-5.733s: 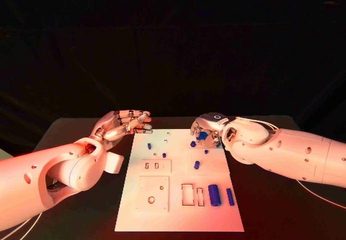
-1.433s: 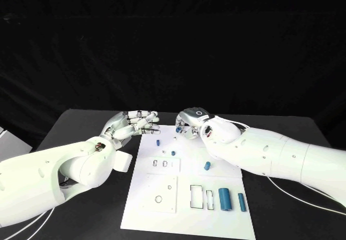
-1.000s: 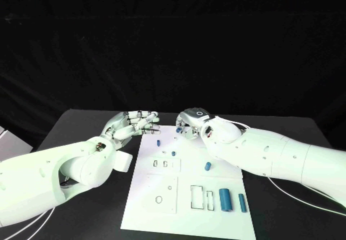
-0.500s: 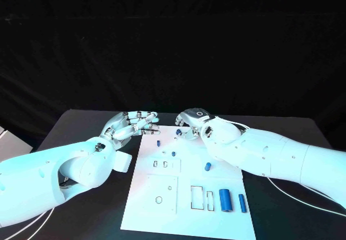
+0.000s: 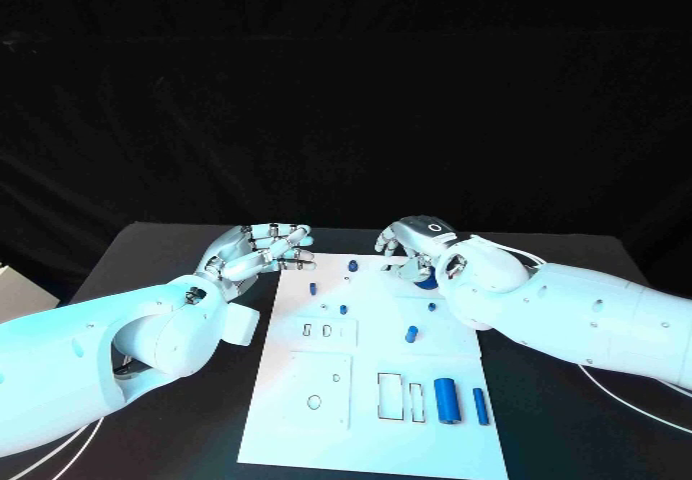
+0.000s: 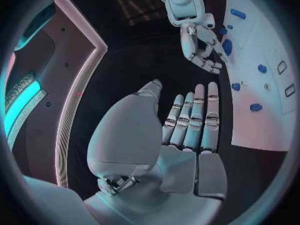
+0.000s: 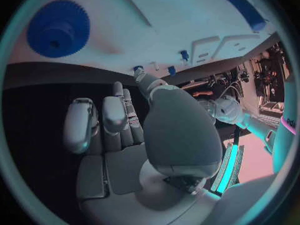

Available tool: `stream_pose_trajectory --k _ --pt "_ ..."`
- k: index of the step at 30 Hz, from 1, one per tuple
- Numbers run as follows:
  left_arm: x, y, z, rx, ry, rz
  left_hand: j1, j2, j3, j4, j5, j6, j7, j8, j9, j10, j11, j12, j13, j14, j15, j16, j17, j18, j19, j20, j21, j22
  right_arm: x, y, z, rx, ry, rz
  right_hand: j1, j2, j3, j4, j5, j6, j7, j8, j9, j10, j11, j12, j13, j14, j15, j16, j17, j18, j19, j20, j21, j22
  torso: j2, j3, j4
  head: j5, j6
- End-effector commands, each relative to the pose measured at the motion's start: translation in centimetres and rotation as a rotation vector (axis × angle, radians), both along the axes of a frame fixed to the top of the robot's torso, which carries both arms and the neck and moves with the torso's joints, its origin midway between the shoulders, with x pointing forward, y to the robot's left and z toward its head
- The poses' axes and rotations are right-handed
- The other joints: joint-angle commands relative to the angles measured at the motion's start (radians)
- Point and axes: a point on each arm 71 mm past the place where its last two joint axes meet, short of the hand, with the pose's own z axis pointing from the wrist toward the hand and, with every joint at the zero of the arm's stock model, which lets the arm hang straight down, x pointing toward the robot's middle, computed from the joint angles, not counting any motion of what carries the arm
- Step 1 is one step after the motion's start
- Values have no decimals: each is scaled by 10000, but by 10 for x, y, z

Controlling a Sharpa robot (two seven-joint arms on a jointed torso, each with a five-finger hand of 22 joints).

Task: Assemble the parts on the task board

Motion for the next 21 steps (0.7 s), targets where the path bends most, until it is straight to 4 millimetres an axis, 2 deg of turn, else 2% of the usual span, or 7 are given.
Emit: stream_pose_trajectory --k 1,2,5,10,12,14,21 --pt "0 0 2 12 -89 -17 -89 14 -39 9 -15 -73 534 -19 -13 -40 0 -25 4 -76 -18 -51 20 130 -32 28 -12 -8 -4 -25 7 1961 756 -705 179 -208 -64 -279 16 -125 38 158 90 485 -98 1624 1203 186 -42 563 579 -157 182 -11 393 481 -55 3 -115 -56 26" --pt "0 0 2 17 -88 -12 -87 10 -42 7 -16 -72 533 -17 -13 -37 -1 -23 5 -70 -20 -47 26 132 -27 27 -9 -7 -5 -33 8 2105 993 -887 39 -74 -329 -353 45 -386 23 416 233 -815 -91 4075 3413 230 -48 984 1028 -163 143 -16 455 590 -69 8 -140 -50 22" --pt "0 1 2 28 -86 3 -86 8 -43 6 -17 -71 532 -16 -12 -36 -2 -22 5 -66 -22 -44 29 133 -23 26 -6 -7 -7 -53 7 2275 1648 -1314 -189 -56 -844 -81 60 -691 88 757 367 -1373 -65 7283 6289 452 -19 1853 1940 -208 237 78 628 833 -95 16 -187 -66 -10" --pt "0 1 2 36 -82 12 -84 7 -44 5 -17 -70 531 -15 -12 -34 -3 -21 5 -63 -23 -42 33 134 -20 26 -3 -6 -9 -77 4 2092 2369 -1825 -106 135 -1497 355 35 -895 201 1320 529 583 42 10807 10037 769 82 3168 3284 -443 777 117 1419 1783 -110 52 -223 -47 -42" --pt "0 2 2 38 -79 15 -83 6 -44 4 -17 -69 531 -14 -11 -33 -4 -20 6 -62 -24 -40 36 134 -18 25 -1 -6 -9 -83 2 1979 2554 -1966 14 168 -1656 431 34 -985 216 1432 539 1250 65 11645 11018 825 113 3503 3685 -519 937 133 1663 2070 -113 70 -246 -45 -73" --pt "0 2 2 39 -75 13 -83 6 -44 4 -17 -69 531 -14 -11 -33 -4 -20 6 -62 -24 -40 36 134 -18 25 -1 -6 -8 -87 0 1923 2732 -2112 107 192 -1895 565 37 -1079 249 1522 516 1960 97 12447 11997 901 151 3894 4208 -631 1152 176 2010 2473 -97 50 -231 -80 -58" --pt "1 0 1 34 -50 -29 -79 6 -45 2 -17 -67 529 -11 -10 -29 -5 -17 7 -61 -25 -38 43 135 -14 25 3 -5 -4 -83 -5 1827 3035 -2215 215 252 -2057 668 35 -1131 275 1560 477 2250 128 12761 12399 960 188 4143 4582 -753 1381 212 2382 2900 -79 34 -164 -97 -82"
